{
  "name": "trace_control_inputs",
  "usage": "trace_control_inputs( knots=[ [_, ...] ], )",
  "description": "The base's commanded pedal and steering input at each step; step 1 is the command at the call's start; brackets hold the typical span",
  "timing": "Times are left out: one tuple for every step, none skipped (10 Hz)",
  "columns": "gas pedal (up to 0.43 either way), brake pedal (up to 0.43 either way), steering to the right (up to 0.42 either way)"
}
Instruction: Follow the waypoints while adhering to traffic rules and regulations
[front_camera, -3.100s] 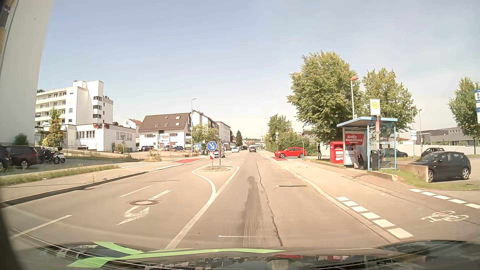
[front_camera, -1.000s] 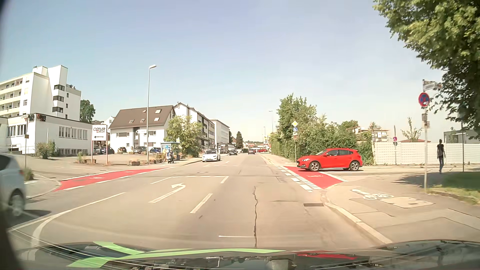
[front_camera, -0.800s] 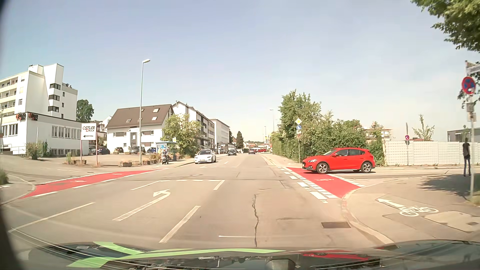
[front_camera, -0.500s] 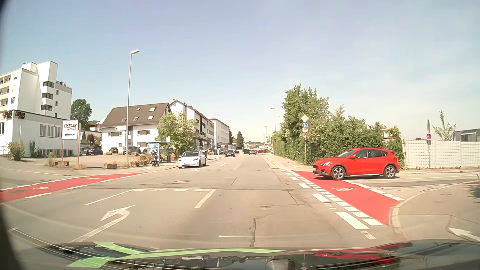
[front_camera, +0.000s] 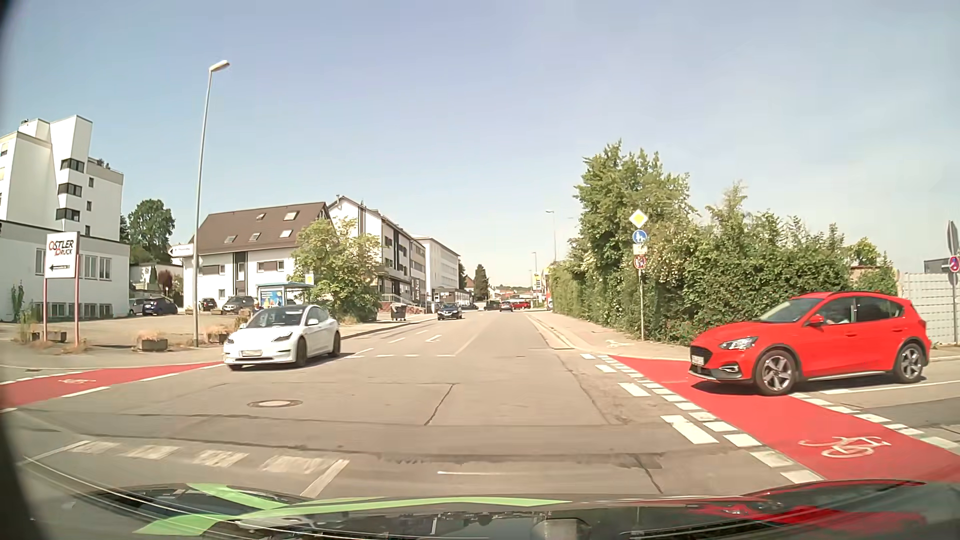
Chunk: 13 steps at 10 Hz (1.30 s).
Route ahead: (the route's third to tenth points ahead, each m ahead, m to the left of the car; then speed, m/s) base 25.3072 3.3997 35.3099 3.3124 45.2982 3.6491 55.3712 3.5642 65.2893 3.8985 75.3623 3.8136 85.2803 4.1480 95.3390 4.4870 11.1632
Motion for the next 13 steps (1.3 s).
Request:
trace_control_inputs(
  knots=[
    [0.098,0.0,-0.004],
    [0.098,0.0,-0.005],
    [0.098,0.0,-0.005],
    [0.098,0.0,-0.005],
    [0.098,0.0,-0.005],
    [0.079,0.0,-0.005],
    [0.079,0.0,-0.005],
    [0.079,0.0,-0.005],
    [0.079,0.0,-0.005],
    [0.079,0.0,-0.005],
    [0.079,0.0,-0.005],
    [0.079,0.0,-0.005],
    [0.079,0.0,-0.005]
  ],
)
